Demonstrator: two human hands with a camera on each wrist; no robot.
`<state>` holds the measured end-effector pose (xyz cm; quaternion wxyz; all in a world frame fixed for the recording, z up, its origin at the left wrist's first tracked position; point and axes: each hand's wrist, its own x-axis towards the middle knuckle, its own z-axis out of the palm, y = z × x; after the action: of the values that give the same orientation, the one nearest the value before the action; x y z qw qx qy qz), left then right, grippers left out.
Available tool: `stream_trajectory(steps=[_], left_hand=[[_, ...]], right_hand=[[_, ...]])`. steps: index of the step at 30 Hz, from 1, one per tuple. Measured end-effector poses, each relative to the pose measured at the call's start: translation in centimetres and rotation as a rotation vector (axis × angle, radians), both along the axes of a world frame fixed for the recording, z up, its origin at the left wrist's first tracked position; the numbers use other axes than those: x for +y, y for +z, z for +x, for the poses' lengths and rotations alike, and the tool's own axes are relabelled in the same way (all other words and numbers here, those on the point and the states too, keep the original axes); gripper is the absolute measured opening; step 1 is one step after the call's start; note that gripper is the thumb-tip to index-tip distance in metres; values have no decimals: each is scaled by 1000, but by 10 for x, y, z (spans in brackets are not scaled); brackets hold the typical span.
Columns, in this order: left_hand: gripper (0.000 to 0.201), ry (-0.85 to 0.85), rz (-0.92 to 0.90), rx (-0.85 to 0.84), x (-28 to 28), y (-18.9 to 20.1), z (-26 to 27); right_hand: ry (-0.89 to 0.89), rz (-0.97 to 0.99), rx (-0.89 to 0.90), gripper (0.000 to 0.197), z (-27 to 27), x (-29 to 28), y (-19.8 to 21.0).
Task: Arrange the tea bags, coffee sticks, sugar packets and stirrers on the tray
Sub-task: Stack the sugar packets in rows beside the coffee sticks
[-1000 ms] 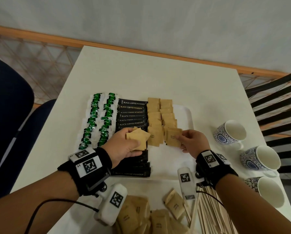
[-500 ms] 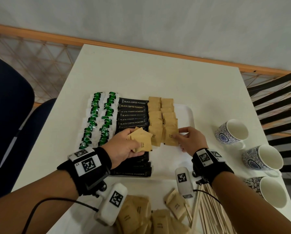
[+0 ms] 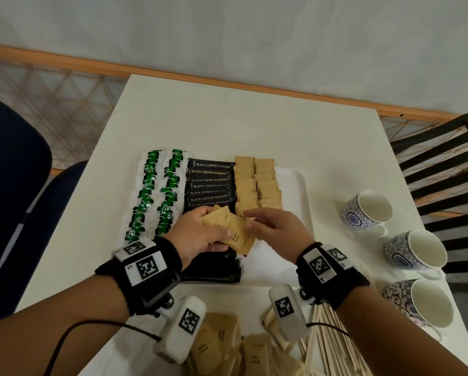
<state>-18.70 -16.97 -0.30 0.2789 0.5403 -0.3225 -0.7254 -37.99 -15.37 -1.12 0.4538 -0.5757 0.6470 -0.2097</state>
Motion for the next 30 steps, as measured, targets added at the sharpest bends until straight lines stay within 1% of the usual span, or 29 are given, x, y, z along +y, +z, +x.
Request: stream_trajectory(steps=[2, 5, 8, 10, 13, 17, 21, 24, 28, 30], left_hand=[[38, 21, -9, 5, 0, 1, 0], [35, 54, -18, 4, -1, -1, 2], [32, 88, -19, -5, -2, -1, 6], [32, 84, -19, -10, -3, 0, 8], [33, 93, -6, -15, -5, 2, 12], [30, 96, -43, -31, -5, 5, 12], [26, 81, -105, -111, -6, 3, 13], [24, 54, -165, -203, -6, 0, 14], [23, 63, -148, -193, -7, -3, 15], [27, 69, -103, -139, -7, -4, 14]], right_hand=[[40, 65, -70, 23, 6, 1, 3], [34, 138, -69, 4, 6, 2, 3], [-15, 166, -4, 6, -1, 5, -4], [-90, 148, -8, 7, -5, 6, -7], [-226, 144, -61, 5, -8, 4, -10], [-251, 191, -31, 1, -3, -1, -15], [-302, 194, 14, 15, 0, -3, -25], [-312, 163, 44, 20, 1, -4, -30], [-301, 117, 89, 23, 2, -4, -31], [-283, 100, 104, 24, 3, -3, -31]])
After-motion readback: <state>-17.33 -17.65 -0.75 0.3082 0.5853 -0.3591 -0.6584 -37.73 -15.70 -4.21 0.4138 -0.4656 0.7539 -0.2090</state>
